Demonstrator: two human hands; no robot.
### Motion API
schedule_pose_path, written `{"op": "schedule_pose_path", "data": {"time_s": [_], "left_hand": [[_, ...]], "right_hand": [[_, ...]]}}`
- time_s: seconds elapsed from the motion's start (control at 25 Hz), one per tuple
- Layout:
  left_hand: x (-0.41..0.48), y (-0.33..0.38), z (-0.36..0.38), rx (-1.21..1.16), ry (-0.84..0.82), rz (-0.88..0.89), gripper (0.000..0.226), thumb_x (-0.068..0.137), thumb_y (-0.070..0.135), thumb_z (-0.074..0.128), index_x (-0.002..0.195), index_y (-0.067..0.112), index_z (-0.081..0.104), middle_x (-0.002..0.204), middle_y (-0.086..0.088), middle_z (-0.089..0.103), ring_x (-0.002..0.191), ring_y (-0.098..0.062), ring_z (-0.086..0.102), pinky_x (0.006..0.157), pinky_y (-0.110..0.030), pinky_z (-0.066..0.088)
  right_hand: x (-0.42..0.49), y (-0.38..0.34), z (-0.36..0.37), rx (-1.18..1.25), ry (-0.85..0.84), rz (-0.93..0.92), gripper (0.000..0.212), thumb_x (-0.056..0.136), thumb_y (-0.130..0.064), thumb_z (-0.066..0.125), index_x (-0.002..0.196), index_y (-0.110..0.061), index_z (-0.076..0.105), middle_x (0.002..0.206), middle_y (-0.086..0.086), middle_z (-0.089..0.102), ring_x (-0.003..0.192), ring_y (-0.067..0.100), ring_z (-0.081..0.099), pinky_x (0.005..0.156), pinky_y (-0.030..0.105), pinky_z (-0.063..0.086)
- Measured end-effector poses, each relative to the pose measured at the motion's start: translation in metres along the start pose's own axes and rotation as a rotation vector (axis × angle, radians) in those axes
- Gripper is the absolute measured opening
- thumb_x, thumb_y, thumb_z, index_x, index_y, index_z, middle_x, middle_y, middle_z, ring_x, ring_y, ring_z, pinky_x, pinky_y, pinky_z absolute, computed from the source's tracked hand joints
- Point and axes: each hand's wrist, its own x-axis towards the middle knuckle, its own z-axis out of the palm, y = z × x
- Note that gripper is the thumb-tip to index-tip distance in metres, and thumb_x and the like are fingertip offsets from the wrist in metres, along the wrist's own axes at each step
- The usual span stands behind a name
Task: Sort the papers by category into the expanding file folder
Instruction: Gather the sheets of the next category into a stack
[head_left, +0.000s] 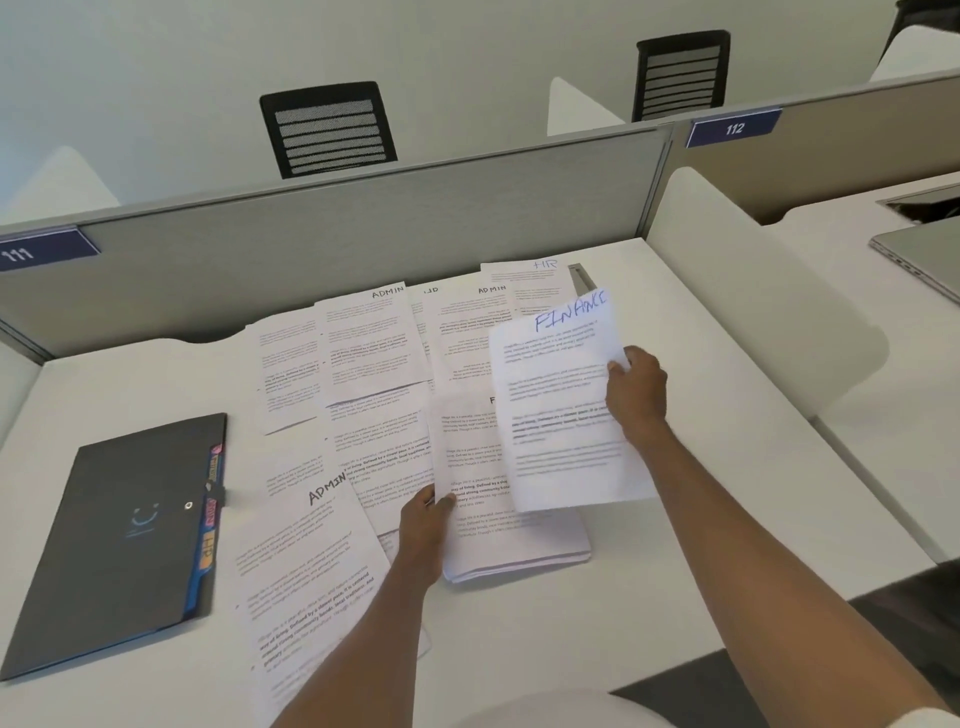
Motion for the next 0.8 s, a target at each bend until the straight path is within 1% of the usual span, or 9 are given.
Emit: {"op": "schedule_pose_path", "data": {"time_s": [0.08, 0.12, 0.16, 0.24, 0.36, 0.48, 0.56, 0.68, 0.8], "left_hand": [[-0.004, 0.003, 0.001, -0.017, 0.000, -0.010, 0.020, 0.092, 0.012, 0.065, 0.103, 0.020, 0.080, 0.104, -0.005, 0.082, 0.103, -0.037, 0.076, 0.100, -0.059, 0.058], [-0.005, 0.004, 0.002, -0.036, 0.009, -0.020, 0.019, 0.095, 0.014, 0.063, 0.103, 0.018, 0.080, 0.104, -0.006, 0.082, 0.105, -0.038, 0.075, 0.101, -0.060, 0.057], [-0.005, 0.004, 0.003, -0.069, 0.017, -0.029, 0.019, 0.098, 0.020, 0.062, 0.105, 0.017, 0.079, 0.106, -0.007, 0.082, 0.107, -0.039, 0.074, 0.103, -0.060, 0.055], [-0.004, 0.003, 0.004, -0.143, 0.032, -0.041, 0.032, 0.099, 0.037, 0.060, 0.117, 0.016, 0.077, 0.116, -0.003, 0.080, 0.114, -0.034, 0.072, 0.110, -0.057, 0.051], [-0.004, 0.007, 0.006, -0.142, 0.035, -0.069, 0.041, 0.096, 0.047, 0.060, 0.121, 0.019, 0.075, 0.119, 0.003, 0.079, 0.116, -0.027, 0.071, 0.111, -0.052, 0.050], [-0.011, 0.013, 0.007, -0.074, 0.011, -0.027, 0.022, 0.098, 0.031, 0.067, 0.111, 0.016, 0.077, 0.108, -0.002, 0.082, 0.106, -0.030, 0.076, 0.102, -0.053, 0.057], [-0.014, 0.012, 0.007, -0.051, 0.012, 0.009, 0.013, 0.097, 0.016, 0.070, 0.109, 0.017, 0.076, 0.108, -0.003, 0.081, 0.102, -0.028, 0.077, 0.097, -0.049, 0.061], [-0.019, 0.012, 0.007, -0.053, 0.030, 0.038, 0.018, 0.096, 0.002, 0.068, 0.103, 0.017, 0.074, 0.109, -0.006, 0.080, 0.100, -0.028, 0.077, 0.090, -0.043, 0.063], [-0.021, 0.012, 0.005, -0.104, 0.051, 0.022, 0.020, 0.097, -0.002, 0.065, 0.107, 0.013, 0.074, 0.105, -0.006, 0.081, 0.097, -0.028, 0.077, 0.089, -0.044, 0.063]], "right_hand": [[-0.007, 0.015, 0.018, 0.033, -0.143, 0.071, 0.017, 0.094, -0.003, 0.049, 0.078, -0.006, 0.053, 0.082, 0.011, 0.062, 0.079, 0.031, 0.059, 0.064, 0.030, 0.042], [-0.012, 0.022, 0.027, 0.035, -0.198, 0.107, 0.019, 0.093, -0.001, 0.048, 0.076, -0.009, 0.052, 0.078, 0.007, 0.060, 0.077, 0.028, 0.055, 0.060, 0.029, 0.039], [-0.019, 0.030, 0.036, 0.040, -0.241, 0.142, 0.019, 0.092, 0.000, 0.048, 0.079, -0.009, 0.057, 0.083, 0.006, 0.063, 0.079, 0.027, 0.056, 0.061, 0.029, 0.041], [-0.031, 0.043, 0.051, 0.058, -0.287, 0.204, 0.021, 0.093, 0.000, 0.050, 0.100, -0.005, 0.069, 0.102, 0.009, 0.069, 0.088, 0.027, 0.061, 0.071, 0.028, 0.045], [-0.045, 0.057, 0.069, 0.019, -0.312, 0.221, 0.021, 0.096, -0.001, 0.050, 0.109, -0.001, 0.066, 0.111, 0.014, 0.070, 0.087, 0.026, 0.060, 0.070, 0.029, 0.046], [-0.053, 0.064, 0.081, -0.015, -0.351, 0.184, 0.025, 0.098, -0.001, 0.051, 0.122, 0.001, 0.060, 0.120, 0.018, 0.067, 0.093, 0.027, 0.058, 0.077, 0.030, 0.045], [-0.055, 0.063, 0.086, -0.013, -0.353, 0.158, 0.030, 0.099, -0.001, 0.052, 0.128, 0.000, 0.056, 0.124, 0.020, 0.066, 0.102, 0.034, 0.062, 0.082, 0.032, 0.047], [-0.056, 0.058, 0.090, -0.032, -0.376, 0.084, 0.042, 0.097, -0.004, 0.060, 0.136, 0.001, 0.048, 0.130, 0.021, 0.061, 0.117, 0.038, 0.060, 0.095, 0.039, 0.049], [-0.056, 0.059, 0.090, -0.098, -0.354, 0.005, 0.063, 0.092, -0.013, 0.071, 0.145, 0.001, 0.040, 0.139, 0.022, 0.049, 0.128, 0.038, 0.051, 0.107, 0.046, 0.045]]}}
